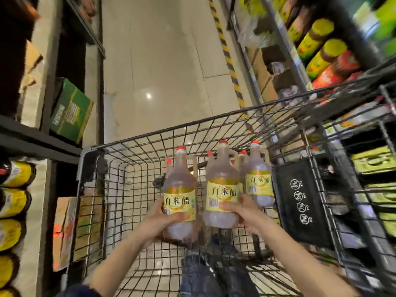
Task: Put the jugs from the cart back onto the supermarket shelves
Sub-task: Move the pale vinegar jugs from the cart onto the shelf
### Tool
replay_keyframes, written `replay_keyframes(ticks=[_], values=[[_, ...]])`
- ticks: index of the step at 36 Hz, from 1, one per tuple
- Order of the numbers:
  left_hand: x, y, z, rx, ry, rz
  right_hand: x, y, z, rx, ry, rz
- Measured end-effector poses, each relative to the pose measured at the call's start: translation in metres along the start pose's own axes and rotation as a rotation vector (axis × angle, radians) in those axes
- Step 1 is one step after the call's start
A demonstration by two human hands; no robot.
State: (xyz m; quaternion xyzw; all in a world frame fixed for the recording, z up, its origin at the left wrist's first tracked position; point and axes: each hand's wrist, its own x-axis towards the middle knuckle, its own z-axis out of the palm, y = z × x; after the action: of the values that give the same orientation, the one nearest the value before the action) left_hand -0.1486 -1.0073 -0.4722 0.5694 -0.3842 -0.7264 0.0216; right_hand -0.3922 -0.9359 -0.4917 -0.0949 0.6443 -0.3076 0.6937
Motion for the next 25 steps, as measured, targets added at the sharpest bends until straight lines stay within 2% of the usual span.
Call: replay_keyframes(ticks=[7, 13, 25], values=[[-0.049, 0.047, 0.017, 0.124, 0.000, 0.166, -0.070, -0.013, 0.003, 0.013, 0.066, -0.161], [-0.092, 0.088, 0.034, 0.265, -0.063, 0.326, -0.130, -0.024, 0.002, -0.044, 0.295, -0.316], [-0.170, 0.159, 0.104, 0.404, -0.215, 0.664, -0.287, -0.031, -0.016, 0.109, 0.510, -0.675]])
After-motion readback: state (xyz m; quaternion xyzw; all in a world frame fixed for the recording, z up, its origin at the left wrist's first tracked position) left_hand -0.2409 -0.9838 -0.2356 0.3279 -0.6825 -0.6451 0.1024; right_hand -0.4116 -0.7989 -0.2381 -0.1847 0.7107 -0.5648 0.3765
